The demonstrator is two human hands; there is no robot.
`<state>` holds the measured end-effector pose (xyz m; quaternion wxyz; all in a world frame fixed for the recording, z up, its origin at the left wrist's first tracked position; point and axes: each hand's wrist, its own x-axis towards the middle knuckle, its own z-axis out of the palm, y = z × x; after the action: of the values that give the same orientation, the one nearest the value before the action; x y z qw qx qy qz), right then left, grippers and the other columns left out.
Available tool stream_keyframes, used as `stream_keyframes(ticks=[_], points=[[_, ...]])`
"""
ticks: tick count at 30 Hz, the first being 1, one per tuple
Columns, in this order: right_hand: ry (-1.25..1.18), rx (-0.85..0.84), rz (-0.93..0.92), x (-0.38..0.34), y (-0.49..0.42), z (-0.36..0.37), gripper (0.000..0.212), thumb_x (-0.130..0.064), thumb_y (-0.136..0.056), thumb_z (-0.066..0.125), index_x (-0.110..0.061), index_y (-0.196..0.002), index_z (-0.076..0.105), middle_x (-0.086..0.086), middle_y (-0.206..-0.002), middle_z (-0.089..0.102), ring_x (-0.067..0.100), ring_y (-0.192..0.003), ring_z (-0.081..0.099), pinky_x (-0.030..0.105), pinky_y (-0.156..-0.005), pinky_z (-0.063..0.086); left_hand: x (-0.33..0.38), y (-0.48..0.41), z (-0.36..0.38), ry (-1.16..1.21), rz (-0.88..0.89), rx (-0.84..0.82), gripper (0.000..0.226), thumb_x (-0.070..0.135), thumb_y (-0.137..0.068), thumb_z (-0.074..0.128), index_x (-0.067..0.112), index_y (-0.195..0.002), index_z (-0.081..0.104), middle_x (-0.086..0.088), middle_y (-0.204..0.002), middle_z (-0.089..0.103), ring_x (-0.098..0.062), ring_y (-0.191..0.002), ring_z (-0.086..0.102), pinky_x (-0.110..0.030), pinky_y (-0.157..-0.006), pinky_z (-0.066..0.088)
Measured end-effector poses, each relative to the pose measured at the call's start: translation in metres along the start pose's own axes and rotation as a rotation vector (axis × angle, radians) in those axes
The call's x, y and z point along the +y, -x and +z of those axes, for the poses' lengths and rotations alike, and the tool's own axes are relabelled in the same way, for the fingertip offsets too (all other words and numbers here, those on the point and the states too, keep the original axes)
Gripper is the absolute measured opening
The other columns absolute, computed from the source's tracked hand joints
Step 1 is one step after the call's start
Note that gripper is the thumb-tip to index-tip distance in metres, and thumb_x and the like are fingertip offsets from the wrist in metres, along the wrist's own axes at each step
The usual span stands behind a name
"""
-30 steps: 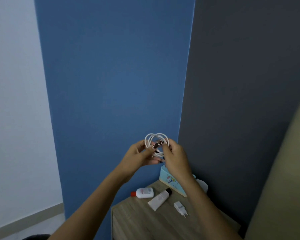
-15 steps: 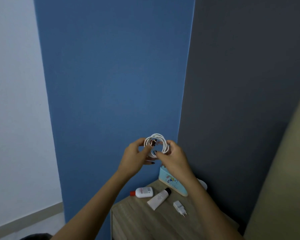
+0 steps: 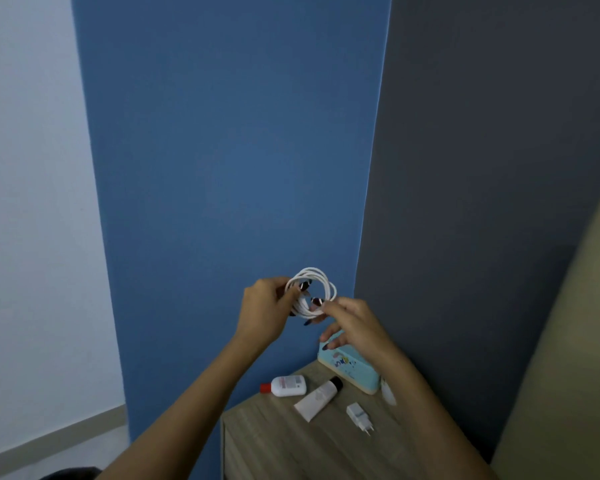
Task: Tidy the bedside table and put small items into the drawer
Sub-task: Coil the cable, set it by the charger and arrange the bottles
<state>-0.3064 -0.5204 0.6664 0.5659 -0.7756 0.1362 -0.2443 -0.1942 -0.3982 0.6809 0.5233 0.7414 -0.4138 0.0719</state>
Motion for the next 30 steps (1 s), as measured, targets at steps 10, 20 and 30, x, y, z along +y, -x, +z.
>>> stream_keyframes(ticks=[10,20,30], points=[[0.238,-0.052,-0.091,0.015,0.004,0.003,0.017,-0.020,-0.089,0.064,-0.036,-0.091,0.061,-0.011,-0.088,0.066,0.001,-0.083,0.064,0.017,-0.067,0.048,0.000,-0.001,-0.005,0.059,-0.040,-0.089,0.021,0.019,-0.092,0.059,0.015,-0.083,0.078,-0.007,-0.070,0.073,-0.015,-0.067,0.070,-0.027,-0.065,0.059],[0.187,-0.014,-0.015,0.029,0.014,-0.010,0.026,-0.006,-0.088,0.058,-0.024,-0.102,0.071,-0.005,-0.100,0.073,0.007,-0.092,0.068,0.029,-0.081,0.056,-0.023,0.000,-0.011,0.099,-0.200,-0.052,0.021,0.022,-0.091,0.061,0.020,-0.079,0.078,-0.010,-0.070,0.071,-0.007,-0.052,0.057,-0.017,-0.050,0.047],[-0.283,0.296,-0.080,0.040,-0.005,0.014,0.034,-0.006,-0.092,0.058,-0.023,-0.122,0.064,0.004,-0.098,0.073,0.018,-0.091,0.071,0.029,-0.072,0.058,-0.040,-0.008,0.023,0.193,-0.194,-0.151,0.020,0.022,-0.090,0.063,0.013,-0.082,0.078,-0.009,-0.068,0.072,-0.002,-0.049,0.059,-0.020,-0.055,0.051]])
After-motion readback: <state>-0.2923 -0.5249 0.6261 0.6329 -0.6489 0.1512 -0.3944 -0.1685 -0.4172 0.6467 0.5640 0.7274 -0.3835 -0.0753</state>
